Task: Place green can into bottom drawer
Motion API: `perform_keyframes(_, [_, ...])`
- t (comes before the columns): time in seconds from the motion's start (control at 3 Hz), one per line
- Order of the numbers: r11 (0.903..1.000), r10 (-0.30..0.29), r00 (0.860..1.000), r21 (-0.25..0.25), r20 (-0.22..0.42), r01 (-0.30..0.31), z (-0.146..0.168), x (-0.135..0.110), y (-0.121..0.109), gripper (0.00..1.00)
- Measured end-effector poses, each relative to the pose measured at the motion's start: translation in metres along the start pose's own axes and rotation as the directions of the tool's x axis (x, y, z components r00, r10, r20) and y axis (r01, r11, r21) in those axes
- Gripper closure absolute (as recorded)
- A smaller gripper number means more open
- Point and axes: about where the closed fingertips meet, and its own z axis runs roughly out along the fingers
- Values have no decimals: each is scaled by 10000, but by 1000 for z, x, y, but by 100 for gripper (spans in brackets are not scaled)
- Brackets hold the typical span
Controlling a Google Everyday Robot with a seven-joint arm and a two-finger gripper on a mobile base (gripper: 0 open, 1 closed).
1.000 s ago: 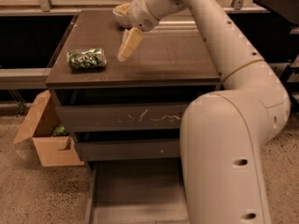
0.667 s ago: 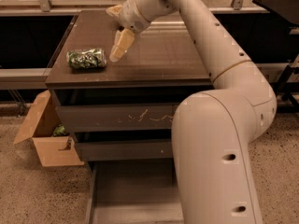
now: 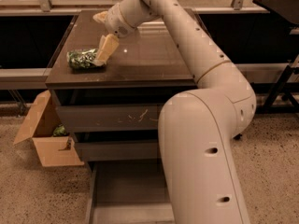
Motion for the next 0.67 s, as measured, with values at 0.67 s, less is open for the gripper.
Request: perform_keyframes(0.67, [9908, 1117, 9936, -783, 140, -1103, 34, -5, 14, 0])
